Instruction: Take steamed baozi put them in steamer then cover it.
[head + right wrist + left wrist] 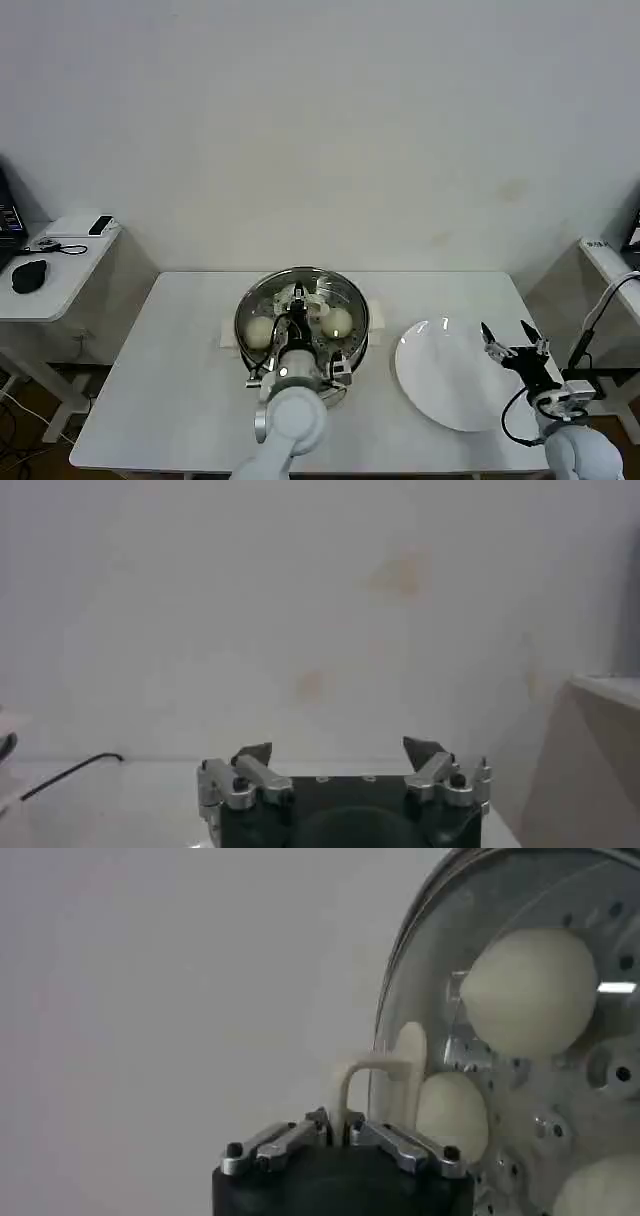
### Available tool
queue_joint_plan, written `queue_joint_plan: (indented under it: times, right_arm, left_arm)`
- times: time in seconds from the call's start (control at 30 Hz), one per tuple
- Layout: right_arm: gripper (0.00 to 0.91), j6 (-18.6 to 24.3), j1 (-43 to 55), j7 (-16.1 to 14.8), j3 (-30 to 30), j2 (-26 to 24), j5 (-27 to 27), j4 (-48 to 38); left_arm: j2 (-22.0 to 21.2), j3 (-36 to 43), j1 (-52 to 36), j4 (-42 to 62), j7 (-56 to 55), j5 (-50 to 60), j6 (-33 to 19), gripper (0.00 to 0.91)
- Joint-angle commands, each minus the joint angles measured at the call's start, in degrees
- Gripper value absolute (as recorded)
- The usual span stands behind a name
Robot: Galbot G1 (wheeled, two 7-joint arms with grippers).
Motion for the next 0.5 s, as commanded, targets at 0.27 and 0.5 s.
queue_joint_plan:
  times: [0.27,0.5]
  right_arm:
    - [0.907,0.0,0.0,0.0,-0.1,0.1,-0.2,0.0]
    - [0.907,-0.2,0.0,0.0,-0.1,0.1,-0.4,0.2]
  left_arm:
    - [0.8,-0.1,1.0,-3.8,-0.9,-0.6,-1.3,0.907]
    - [2.2,-0.4,2.3,-6.2,-0.1,-1.4,-2.1,0.907]
